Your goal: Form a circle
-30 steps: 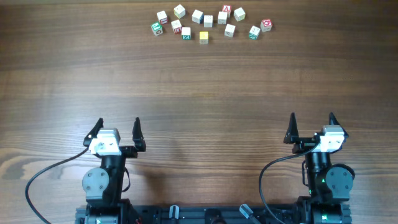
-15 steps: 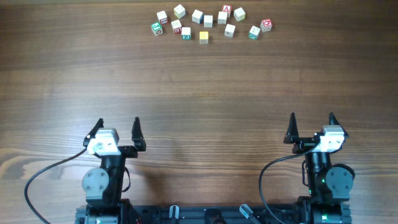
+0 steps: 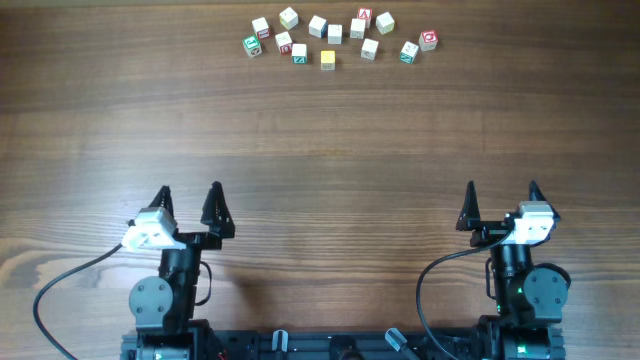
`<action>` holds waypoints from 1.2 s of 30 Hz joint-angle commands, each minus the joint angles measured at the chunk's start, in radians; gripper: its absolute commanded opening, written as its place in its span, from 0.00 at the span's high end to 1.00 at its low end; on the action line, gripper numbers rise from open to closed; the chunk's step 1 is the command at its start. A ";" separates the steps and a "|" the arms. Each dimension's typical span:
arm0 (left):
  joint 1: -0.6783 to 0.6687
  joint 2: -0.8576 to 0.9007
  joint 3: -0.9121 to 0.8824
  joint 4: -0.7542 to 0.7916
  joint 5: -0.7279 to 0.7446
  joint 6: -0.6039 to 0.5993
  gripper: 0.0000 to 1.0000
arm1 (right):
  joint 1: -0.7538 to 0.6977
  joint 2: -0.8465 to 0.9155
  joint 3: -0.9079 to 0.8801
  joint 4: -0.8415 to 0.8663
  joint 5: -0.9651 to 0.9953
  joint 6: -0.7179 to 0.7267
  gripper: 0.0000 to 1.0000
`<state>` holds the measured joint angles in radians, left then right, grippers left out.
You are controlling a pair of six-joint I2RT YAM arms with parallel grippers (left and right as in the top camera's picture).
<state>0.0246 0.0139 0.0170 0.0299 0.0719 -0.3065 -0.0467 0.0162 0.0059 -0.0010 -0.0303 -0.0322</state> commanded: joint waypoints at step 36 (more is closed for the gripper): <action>0.000 0.871 0.903 -0.274 0.079 -0.016 0.00 | 0.005 -0.005 -0.001 0.002 -0.019 -0.018 0.00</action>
<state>0.0246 0.6884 0.7269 -0.2070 0.0883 -0.3244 -0.0467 0.0166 0.0059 -0.0010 -0.0341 -0.0322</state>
